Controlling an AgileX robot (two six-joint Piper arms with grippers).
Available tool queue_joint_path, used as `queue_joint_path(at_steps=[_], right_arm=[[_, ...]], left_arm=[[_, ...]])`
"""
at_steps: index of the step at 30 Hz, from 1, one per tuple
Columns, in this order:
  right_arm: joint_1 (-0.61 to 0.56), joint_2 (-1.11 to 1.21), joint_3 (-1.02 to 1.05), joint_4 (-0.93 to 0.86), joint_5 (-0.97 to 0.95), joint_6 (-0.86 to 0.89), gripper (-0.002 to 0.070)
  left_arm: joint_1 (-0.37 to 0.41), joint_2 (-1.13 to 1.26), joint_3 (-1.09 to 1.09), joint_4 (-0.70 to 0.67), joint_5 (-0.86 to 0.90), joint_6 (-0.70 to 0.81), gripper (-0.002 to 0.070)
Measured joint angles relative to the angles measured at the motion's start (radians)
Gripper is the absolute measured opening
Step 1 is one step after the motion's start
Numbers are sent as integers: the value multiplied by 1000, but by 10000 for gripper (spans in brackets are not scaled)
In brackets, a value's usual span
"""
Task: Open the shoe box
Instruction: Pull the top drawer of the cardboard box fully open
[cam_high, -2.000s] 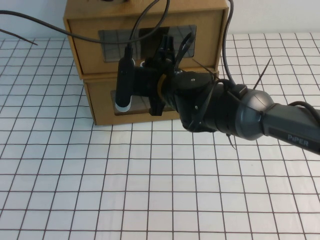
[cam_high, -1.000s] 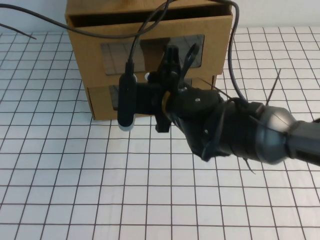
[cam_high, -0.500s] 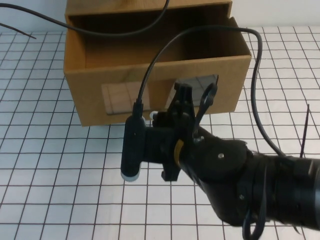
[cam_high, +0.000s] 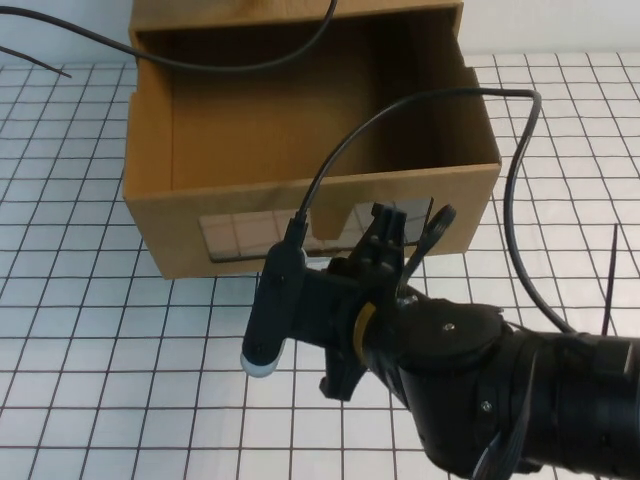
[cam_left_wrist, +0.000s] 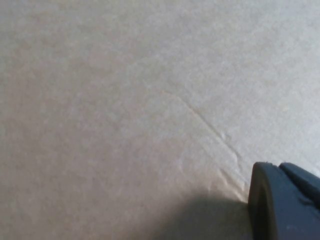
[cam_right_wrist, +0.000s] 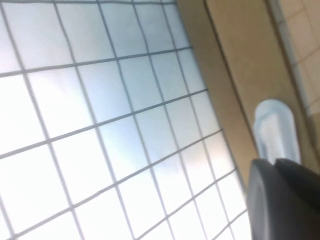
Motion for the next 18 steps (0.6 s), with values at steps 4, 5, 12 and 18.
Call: queue_joint_path(at_steps=[4,5,12,18], right_arm=[[32,-19,0,39,9,1,1],[43,-32,0,61,14,1,9],[117,-194,0,215,128,1,27],[74,-319,-80,350,381,1,-6]], left_arm=[[0,0,-20,0,16,0,-2],[0,0,-27,1,27,0,-2],[0,-21,-133,22,117,10,-2],[0,-135,-171,22,148,50,-2]])
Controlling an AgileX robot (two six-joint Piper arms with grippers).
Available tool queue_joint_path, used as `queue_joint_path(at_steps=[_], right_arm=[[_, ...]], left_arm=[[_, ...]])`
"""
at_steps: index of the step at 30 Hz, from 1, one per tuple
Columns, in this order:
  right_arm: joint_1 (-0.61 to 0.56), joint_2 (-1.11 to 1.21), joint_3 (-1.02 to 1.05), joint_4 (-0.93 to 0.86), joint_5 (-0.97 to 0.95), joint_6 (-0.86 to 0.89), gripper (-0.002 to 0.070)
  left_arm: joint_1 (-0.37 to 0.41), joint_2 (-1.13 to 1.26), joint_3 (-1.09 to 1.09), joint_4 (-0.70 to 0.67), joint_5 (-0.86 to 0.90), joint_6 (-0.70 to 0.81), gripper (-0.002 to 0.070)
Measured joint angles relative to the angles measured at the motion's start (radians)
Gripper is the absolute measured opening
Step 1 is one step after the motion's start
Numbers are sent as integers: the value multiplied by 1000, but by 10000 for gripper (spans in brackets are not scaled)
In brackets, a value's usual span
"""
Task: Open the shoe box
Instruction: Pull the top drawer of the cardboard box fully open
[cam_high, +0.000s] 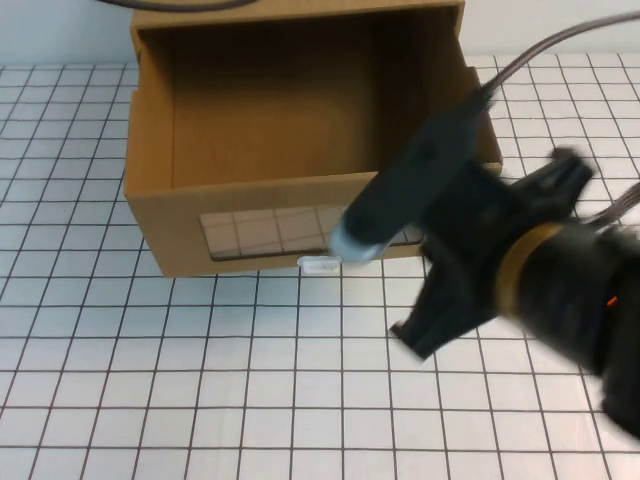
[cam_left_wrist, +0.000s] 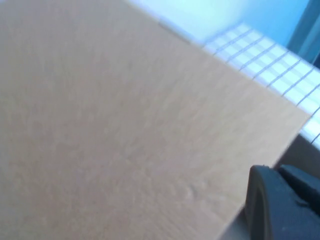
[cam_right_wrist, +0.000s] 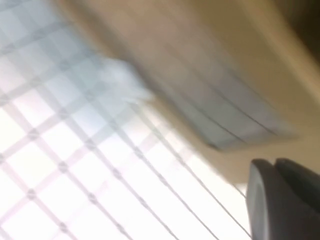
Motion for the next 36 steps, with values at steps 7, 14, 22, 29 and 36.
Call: queue_joint_path(at_steps=[7,14,22,29,36], right_arm=[[-205,-112,-112,200,140,-163,-10],[-529,-226,-110,507,165,-398,-11],[-785,-454,71,795,68,-529,-13],[-797,-761,339,879,-160,-534,-13],[-797,-1014,592,909,-414,-484,-13]], left_arm=[[0,-129,16,56,10,-30,-2],[0,-375,262,160,6,-51,-2],[0,-778,843,193,-292,-1,-2],[0,-1180,1479,183,-729,39,-2],[0,-1604,1973,168,-1045,42,-2]])
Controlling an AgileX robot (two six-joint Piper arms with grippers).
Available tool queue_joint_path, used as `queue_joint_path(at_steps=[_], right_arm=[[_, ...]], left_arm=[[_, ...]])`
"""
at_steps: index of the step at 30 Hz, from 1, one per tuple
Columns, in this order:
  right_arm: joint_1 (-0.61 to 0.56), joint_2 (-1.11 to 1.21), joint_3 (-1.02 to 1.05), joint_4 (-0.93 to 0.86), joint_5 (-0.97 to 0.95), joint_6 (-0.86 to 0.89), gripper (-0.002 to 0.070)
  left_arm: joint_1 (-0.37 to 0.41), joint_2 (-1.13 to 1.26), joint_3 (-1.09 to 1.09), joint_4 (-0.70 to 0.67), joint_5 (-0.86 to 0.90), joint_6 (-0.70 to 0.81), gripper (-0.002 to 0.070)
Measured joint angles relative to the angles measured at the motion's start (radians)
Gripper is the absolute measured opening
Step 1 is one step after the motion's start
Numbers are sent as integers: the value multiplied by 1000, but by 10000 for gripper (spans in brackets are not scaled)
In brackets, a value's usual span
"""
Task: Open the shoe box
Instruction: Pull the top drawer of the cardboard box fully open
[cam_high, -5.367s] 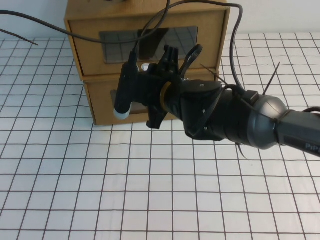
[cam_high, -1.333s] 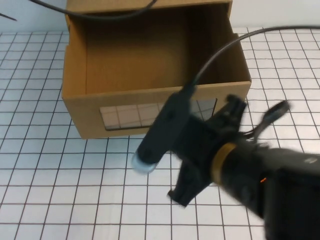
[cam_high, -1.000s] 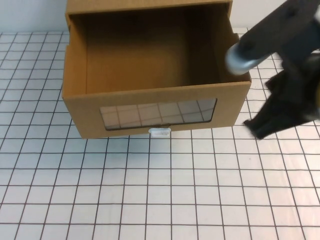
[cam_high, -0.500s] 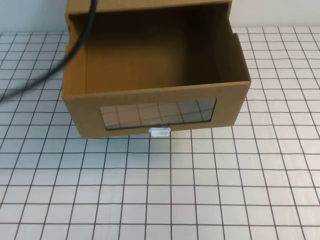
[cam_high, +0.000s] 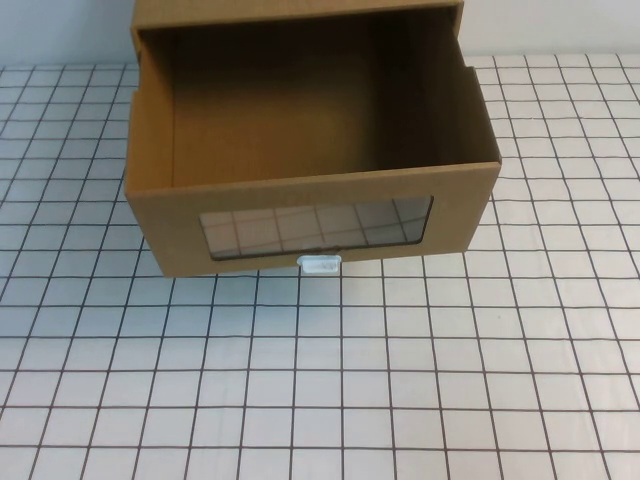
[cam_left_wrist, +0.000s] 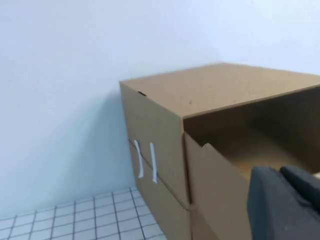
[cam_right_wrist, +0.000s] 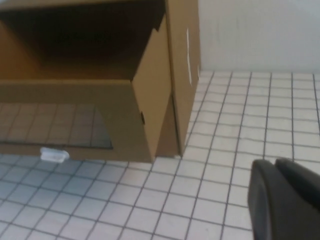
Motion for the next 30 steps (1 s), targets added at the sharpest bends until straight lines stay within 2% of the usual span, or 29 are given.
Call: queue_joint_path(at_steps=[6,11,17,30], right_arm=[[0,-120,187,24,-247,17,-13],[0,-130,301,52,-392,21,-13],[0,-130,378,64,-416,22,-13],[0,-130,395,64,-390,24,-13]], left_arm=[[0,-308,273,-6,-88,0,-2],[0,-338,444,-8,-137,0,-2],[0,-338,529,-10,-190,-2,-2],[0,-338,530,-12,-106,-3,-2]])
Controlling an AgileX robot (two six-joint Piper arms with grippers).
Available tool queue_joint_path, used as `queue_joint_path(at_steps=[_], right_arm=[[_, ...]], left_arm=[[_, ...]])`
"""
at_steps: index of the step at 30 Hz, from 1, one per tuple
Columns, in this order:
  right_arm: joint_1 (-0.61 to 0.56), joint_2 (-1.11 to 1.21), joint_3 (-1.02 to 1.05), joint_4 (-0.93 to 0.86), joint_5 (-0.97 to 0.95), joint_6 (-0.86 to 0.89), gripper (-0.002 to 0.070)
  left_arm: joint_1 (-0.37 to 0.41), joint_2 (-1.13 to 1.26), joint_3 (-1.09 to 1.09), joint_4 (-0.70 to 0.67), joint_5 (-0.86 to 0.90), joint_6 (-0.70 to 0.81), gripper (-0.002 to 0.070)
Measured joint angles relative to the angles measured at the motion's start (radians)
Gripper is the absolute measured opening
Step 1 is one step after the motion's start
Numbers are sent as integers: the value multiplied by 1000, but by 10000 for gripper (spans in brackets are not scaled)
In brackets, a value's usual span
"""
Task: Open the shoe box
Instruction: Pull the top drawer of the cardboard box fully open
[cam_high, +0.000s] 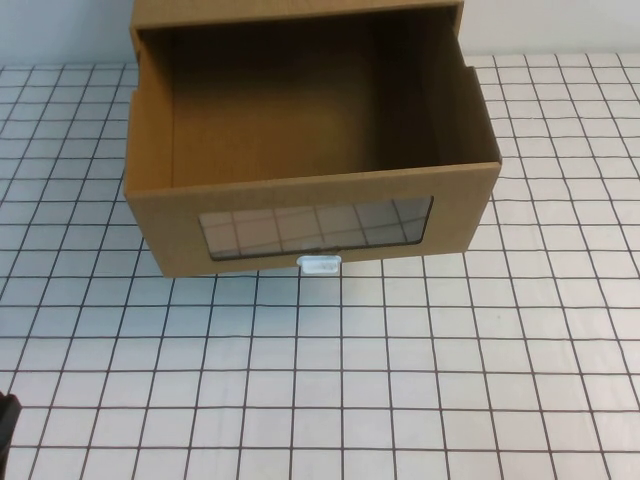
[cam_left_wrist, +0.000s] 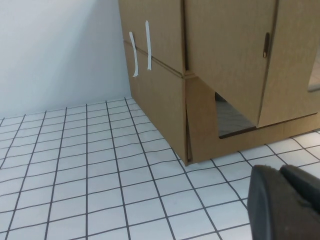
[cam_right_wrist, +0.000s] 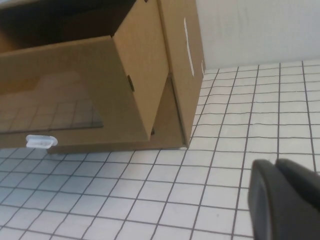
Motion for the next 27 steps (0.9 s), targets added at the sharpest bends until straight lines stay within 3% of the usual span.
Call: queue_joint_path(at_steps=[11,20,27], right_arm=[[-5,-3,5,-89,14,0,-13],[-263,-56,141,-128,-57,0,-14],[-291,-189,191,-128,-8,0,-13]], left_arm=[[0,0,0,0,4,0,-2],[0,0,0,0,6,0,-2],[0,0,0,0,8,0,-2]])
